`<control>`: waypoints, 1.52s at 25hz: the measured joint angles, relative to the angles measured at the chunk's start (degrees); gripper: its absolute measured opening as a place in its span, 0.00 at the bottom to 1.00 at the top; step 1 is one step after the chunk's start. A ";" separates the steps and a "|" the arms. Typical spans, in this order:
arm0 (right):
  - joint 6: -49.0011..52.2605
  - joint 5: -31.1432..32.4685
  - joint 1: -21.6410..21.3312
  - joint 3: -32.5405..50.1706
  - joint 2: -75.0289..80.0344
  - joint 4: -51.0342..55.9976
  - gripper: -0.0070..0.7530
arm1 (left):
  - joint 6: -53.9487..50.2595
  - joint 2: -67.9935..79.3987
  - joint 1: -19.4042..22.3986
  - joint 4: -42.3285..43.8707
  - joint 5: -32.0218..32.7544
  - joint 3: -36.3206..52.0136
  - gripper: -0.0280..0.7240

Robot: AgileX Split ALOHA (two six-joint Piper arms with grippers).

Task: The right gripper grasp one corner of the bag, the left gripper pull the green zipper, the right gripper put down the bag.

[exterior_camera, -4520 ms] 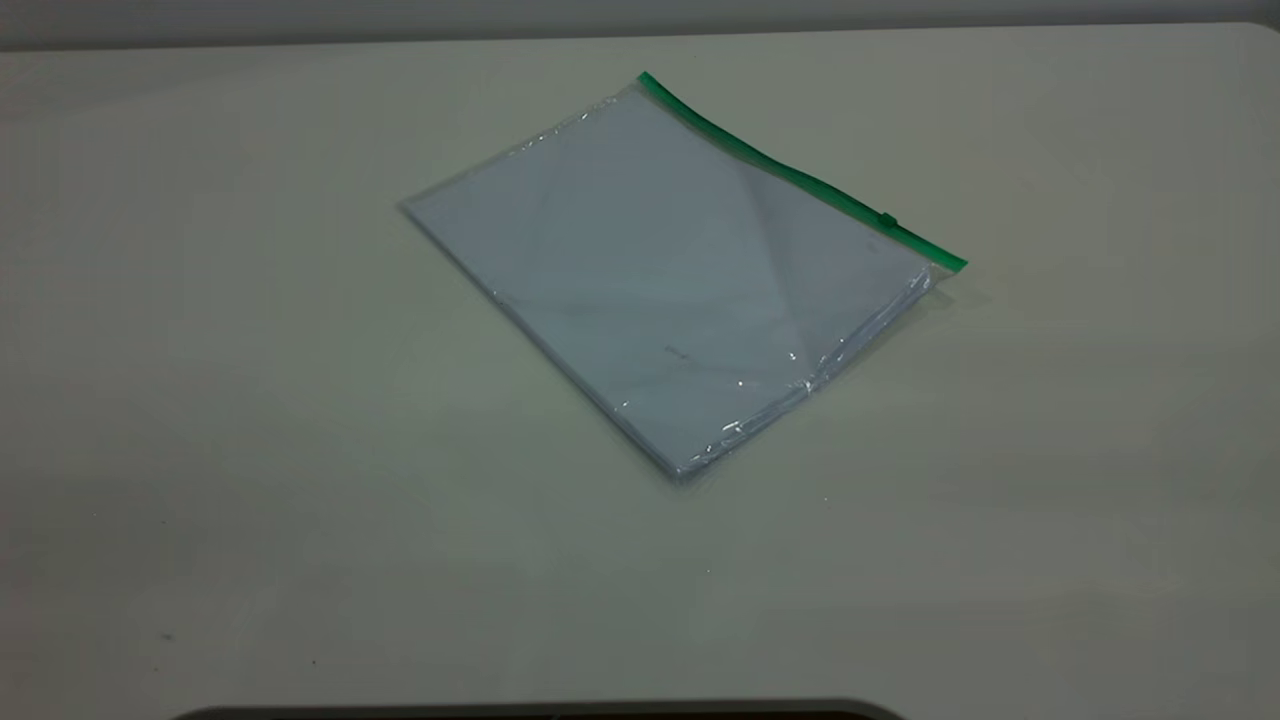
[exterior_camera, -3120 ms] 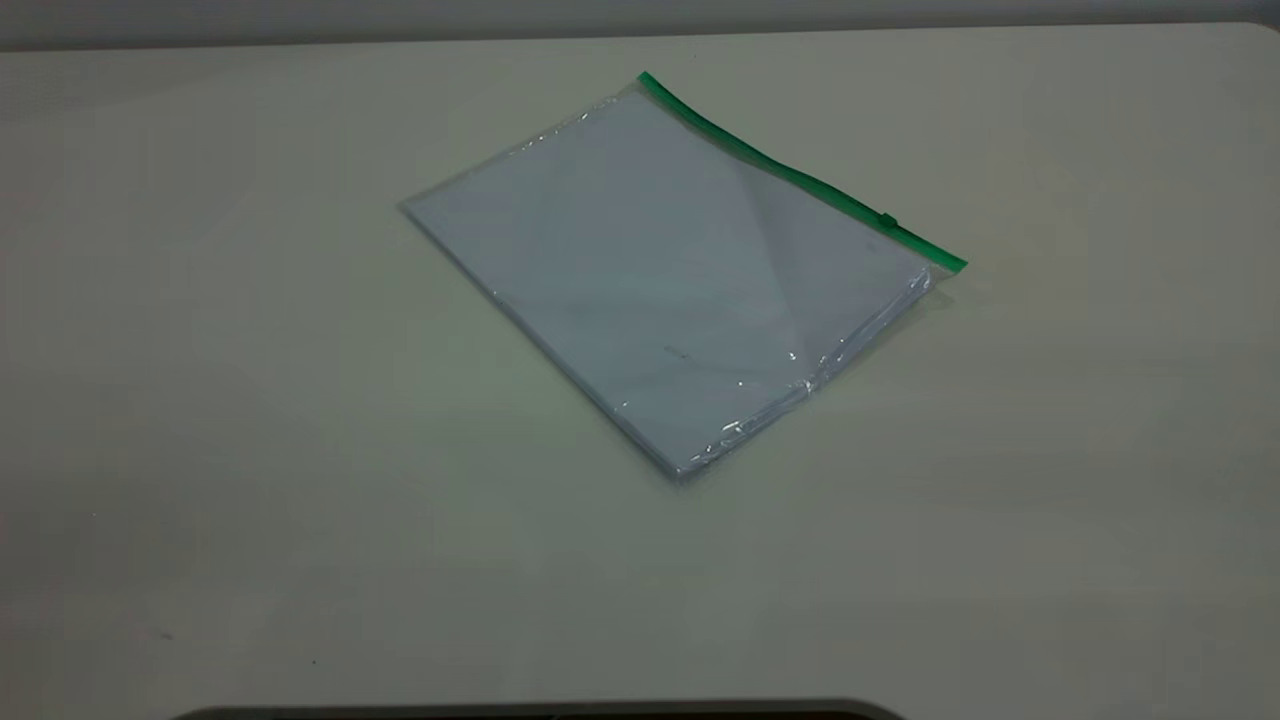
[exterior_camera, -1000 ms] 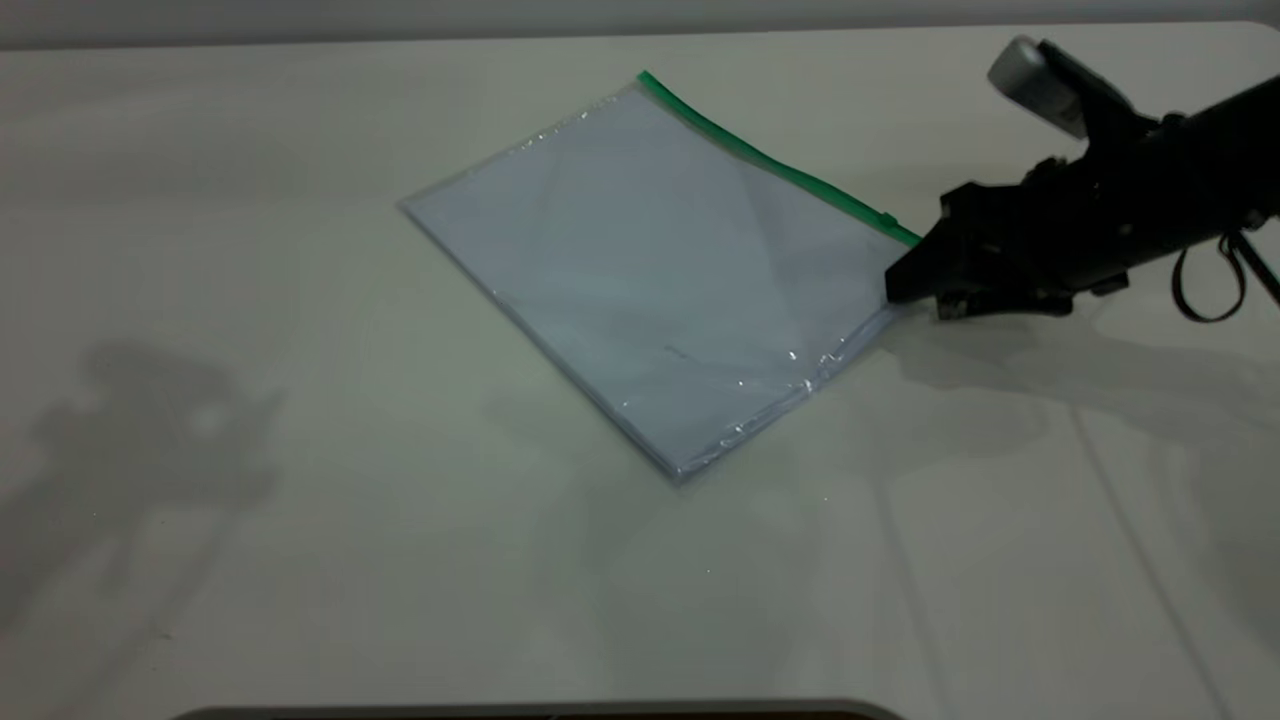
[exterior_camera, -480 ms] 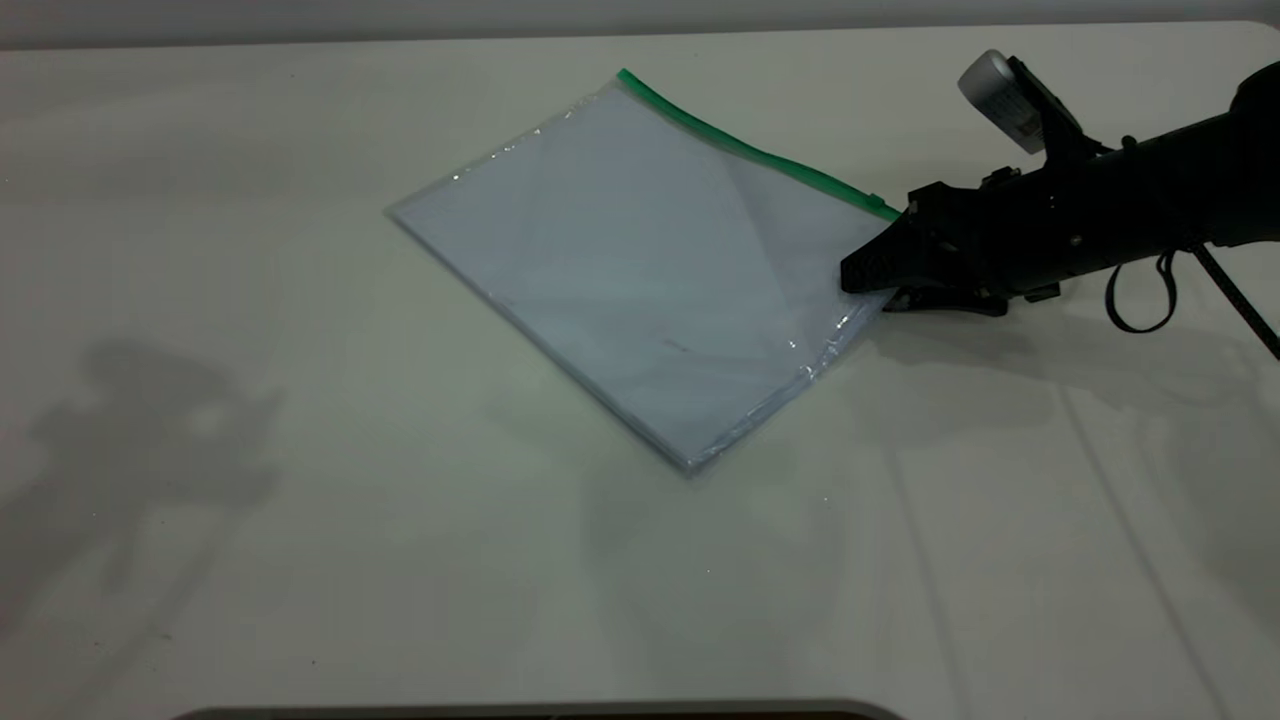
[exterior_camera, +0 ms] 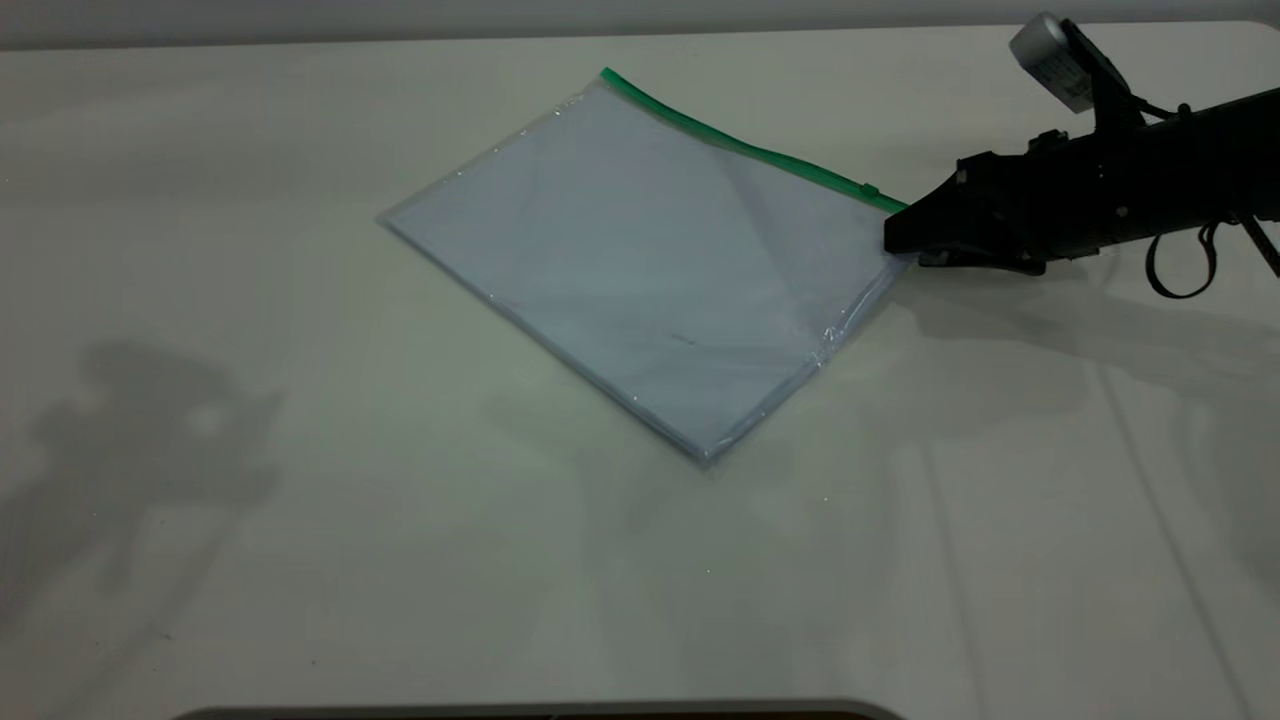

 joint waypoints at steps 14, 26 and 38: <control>-0.90 3.89 1.37 -5.82 3.38 0.31 0.51 | 0.06 0.00 -0.06 -0.07 0.05 -0.05 0.79; -0.12 11.01 3.29 -5.87 3.97 -1.39 0.05 | 0.06 0.00 -0.08 -0.13 0.05 -0.05 0.79; 19.62 13.93 10.92 -14.33 -5.68 -42.78 0.05 | 5.76 7.90 -1.10 -4.98 -0.24 -2.83 0.79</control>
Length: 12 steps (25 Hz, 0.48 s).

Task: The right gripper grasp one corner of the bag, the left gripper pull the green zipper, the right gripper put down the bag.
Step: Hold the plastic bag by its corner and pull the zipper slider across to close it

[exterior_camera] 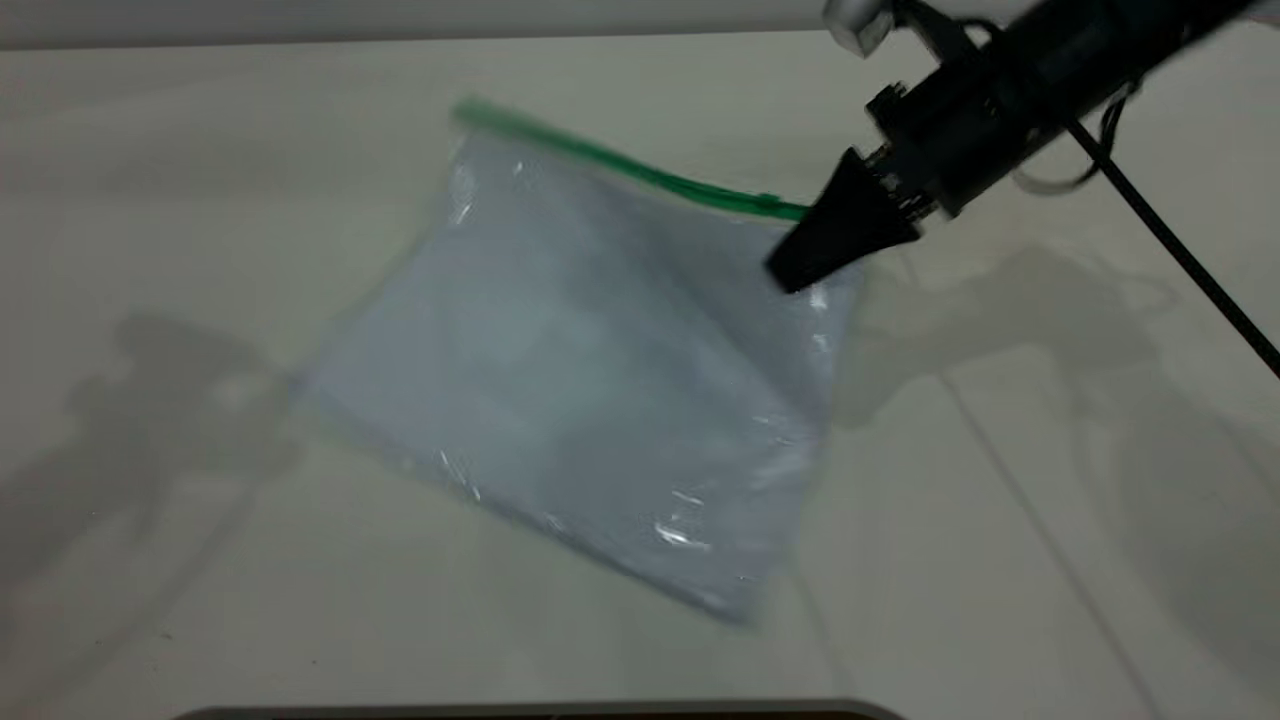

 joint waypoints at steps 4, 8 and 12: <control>3.99 -3.34 -0.76 -7.46 -0.03 0.32 0.05 | 8.56 7.20 -3.67 -6.02 -0.33 -4.32 0.79; 3.56 -6.59 2.82 -11.05 -0.11 6.98 0.05 | 16.63 17.05 -6.65 -12.43 -0.28 -11.76 0.79; 2.88 -6.14 6.51 -11.42 -0.11 8.82 0.05 | 24.29 28.42 -7.94 -16.45 2.98 -21.64 0.79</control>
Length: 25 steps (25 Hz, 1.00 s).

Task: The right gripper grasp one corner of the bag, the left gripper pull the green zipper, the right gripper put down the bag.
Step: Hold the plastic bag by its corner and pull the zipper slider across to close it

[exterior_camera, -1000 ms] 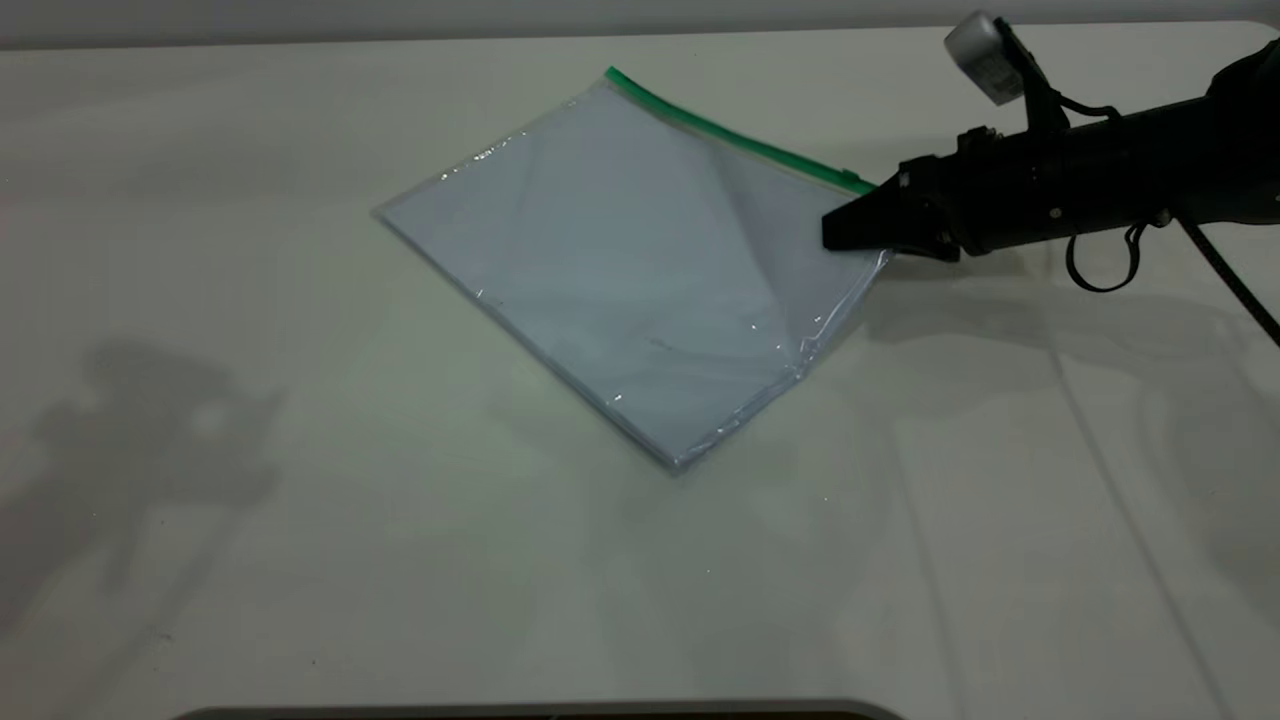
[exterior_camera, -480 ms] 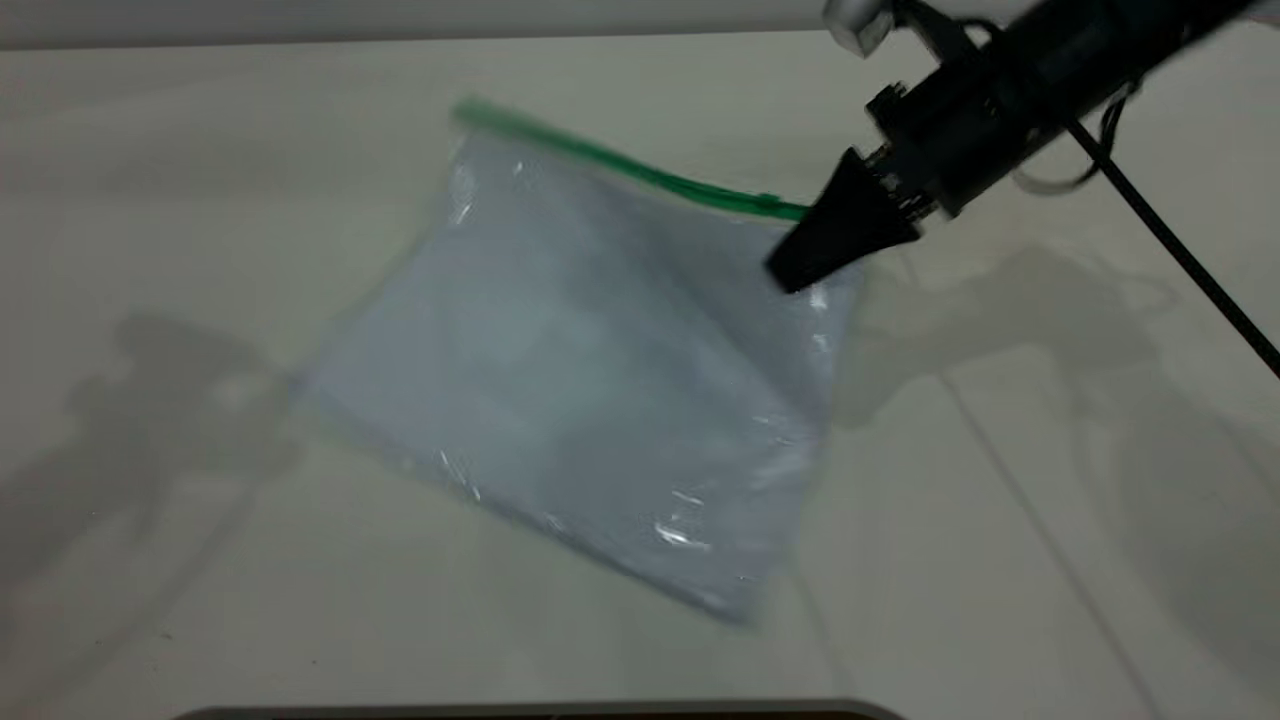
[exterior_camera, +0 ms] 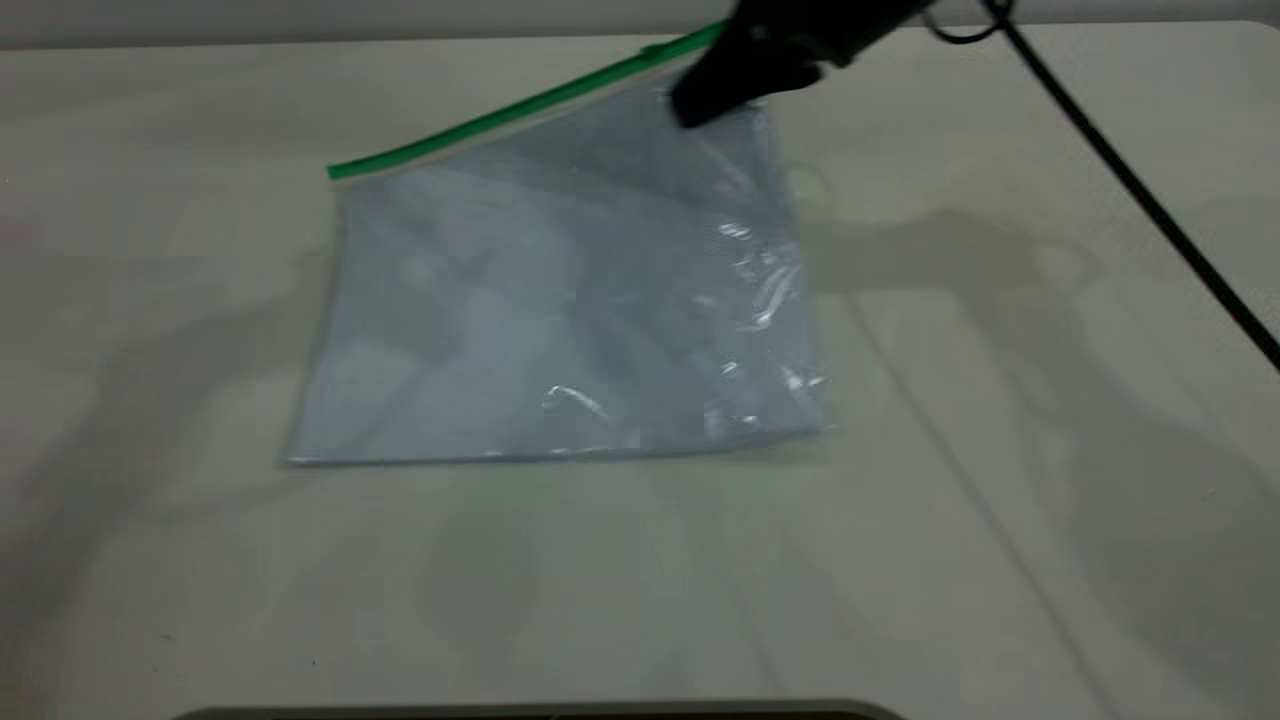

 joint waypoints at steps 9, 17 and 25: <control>0.00 2.66 0.38 0.00 0.00 0.08 0.05 | 7.48 21.05 -0.76 -0.30 20.44 -23.65 0.79; -0.02 2.73 0.38 0.00 0.00 0.08 0.05 | 7.86 26.44 -4.85 0.06 22.38 -29.59 0.79; -0.02 3.15 0.38 0.00 0.00 0.08 0.05 | 7.62 26.49 -5.82 0.27 20.50 -29.59 0.65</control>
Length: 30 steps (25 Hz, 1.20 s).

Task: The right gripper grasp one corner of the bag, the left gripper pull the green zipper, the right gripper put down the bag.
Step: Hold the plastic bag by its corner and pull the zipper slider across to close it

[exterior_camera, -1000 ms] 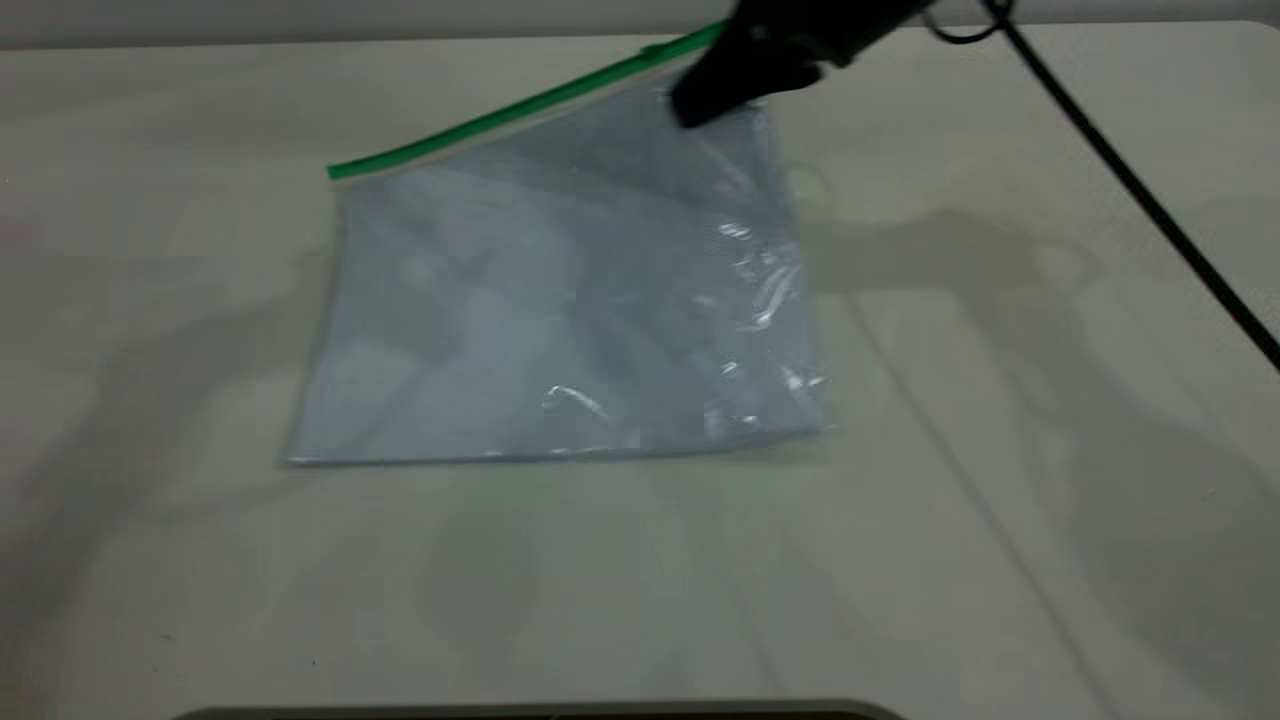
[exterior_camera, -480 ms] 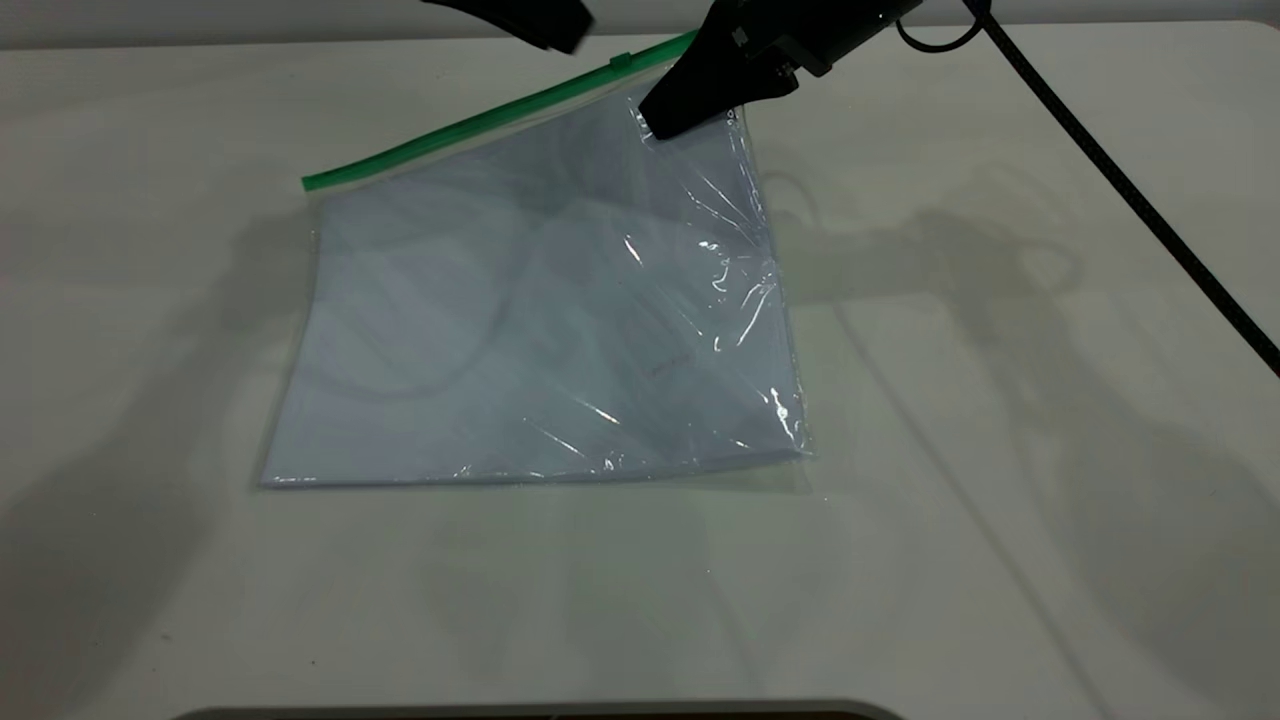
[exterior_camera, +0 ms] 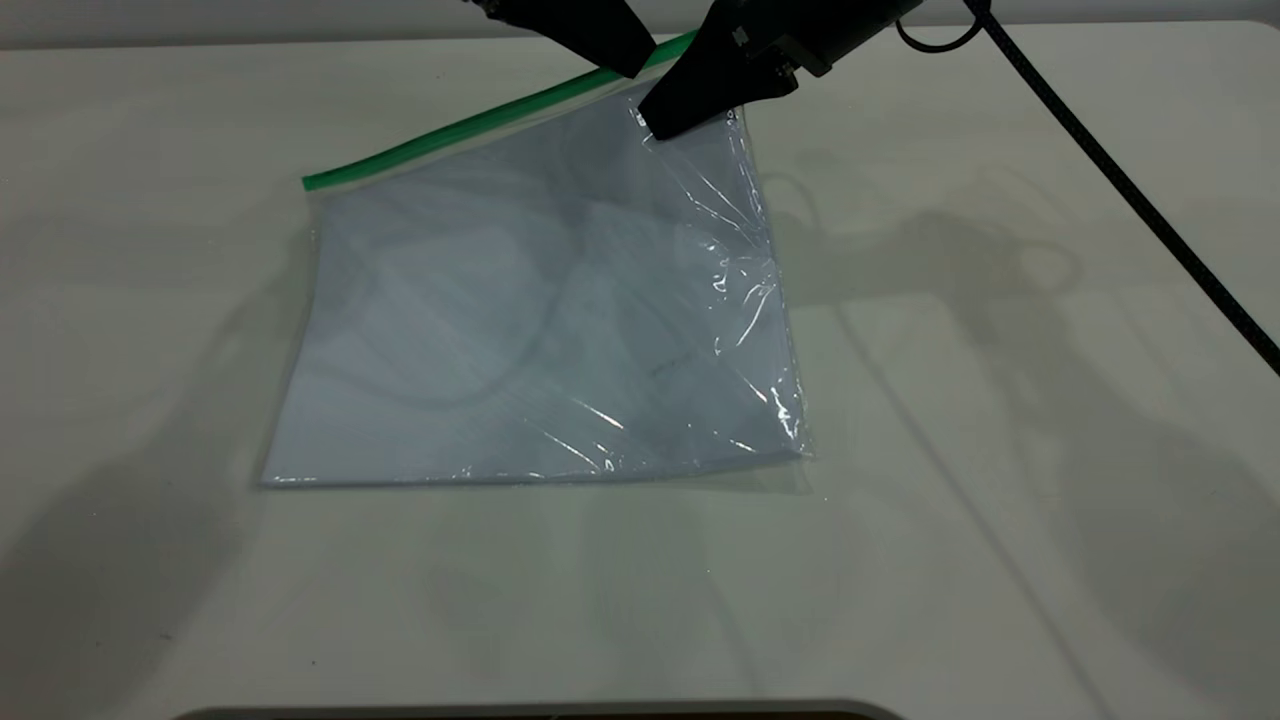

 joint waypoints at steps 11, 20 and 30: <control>0.00 0.98 0.00 0.00 0.00 -0.05 0.05 | -0.34 0.00 -0.40 0.13 -0.72 0.00 0.45; -0.24 0.99 0.00 0.00 0.00 -0.05 0.05 | -0.34 0.00 -0.65 2.39 -1.98 0.00 0.31; -0.24 1.37 -0.29 0.00 0.00 -0.10 0.05 | 1.27 0.00 -1.35 3.00 -2.72 0.00 0.13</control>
